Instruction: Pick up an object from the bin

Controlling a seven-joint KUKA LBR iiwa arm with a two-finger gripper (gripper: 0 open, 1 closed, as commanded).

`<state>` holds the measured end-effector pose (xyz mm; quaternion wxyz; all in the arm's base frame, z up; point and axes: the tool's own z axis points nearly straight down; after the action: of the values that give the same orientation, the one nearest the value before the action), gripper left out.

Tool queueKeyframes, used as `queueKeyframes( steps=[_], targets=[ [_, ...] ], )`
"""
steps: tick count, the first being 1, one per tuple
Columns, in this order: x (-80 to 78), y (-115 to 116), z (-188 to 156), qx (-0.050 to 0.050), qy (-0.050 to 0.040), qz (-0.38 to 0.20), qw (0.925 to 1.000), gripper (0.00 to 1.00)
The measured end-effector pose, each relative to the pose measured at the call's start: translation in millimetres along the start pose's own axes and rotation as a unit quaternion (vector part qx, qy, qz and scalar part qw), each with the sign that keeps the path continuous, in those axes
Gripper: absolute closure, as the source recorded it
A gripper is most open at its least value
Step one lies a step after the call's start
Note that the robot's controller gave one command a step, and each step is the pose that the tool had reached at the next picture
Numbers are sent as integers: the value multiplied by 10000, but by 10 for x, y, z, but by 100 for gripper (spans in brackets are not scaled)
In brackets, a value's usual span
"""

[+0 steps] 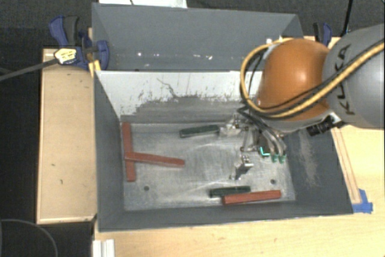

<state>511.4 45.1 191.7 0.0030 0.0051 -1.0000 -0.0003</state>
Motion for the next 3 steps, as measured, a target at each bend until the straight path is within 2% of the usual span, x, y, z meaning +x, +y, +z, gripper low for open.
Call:
queueKeyframes(
  steps=[1, 2, 3],
  targets=[
    [-17, -2, -41, -2, -40, 8, 10000, 0],
    [105, -129, 396, 2, -59, -469, 9989, 0],
    [-35, -385, 1157, 1, -60, -384, 9992, 100]
  ],
)
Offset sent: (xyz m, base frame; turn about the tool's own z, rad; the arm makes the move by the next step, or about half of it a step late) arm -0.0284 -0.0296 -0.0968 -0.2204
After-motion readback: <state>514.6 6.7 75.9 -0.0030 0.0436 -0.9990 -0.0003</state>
